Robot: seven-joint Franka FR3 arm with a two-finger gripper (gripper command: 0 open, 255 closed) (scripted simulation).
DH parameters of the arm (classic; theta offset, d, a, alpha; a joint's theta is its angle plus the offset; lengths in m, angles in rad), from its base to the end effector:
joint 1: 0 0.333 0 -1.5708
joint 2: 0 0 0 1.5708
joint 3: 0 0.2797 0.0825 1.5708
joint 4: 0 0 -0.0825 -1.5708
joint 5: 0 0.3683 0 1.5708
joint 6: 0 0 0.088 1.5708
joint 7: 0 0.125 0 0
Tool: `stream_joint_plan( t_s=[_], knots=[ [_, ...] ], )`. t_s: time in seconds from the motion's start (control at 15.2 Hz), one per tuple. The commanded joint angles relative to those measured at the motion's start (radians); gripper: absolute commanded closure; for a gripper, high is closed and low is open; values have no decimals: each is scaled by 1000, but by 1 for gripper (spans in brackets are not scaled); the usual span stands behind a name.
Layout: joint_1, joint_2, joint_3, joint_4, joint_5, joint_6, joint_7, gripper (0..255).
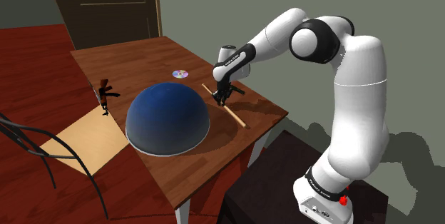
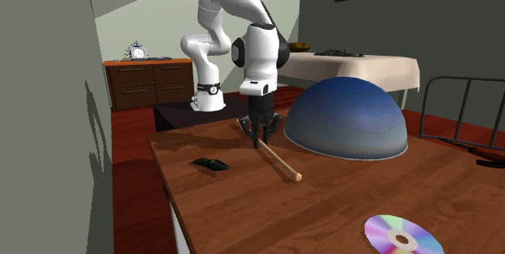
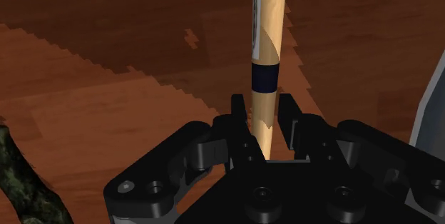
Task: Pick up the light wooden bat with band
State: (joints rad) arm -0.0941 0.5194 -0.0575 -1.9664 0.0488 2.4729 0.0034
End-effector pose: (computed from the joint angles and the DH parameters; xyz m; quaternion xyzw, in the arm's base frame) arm 0.5802 -0.0885 0.1676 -0.9957 0.0929 0.0057 0.0012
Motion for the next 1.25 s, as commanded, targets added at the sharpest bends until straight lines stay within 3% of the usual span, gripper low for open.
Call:
stream_joint_plan(
  t_s=[0.0, 1.19],
  knots=[
    [4, 6, 6, -4, 2, 4, 0, 255],
    [11, -142, -3, 6, -12, -155, 10, 255]
  ],
)
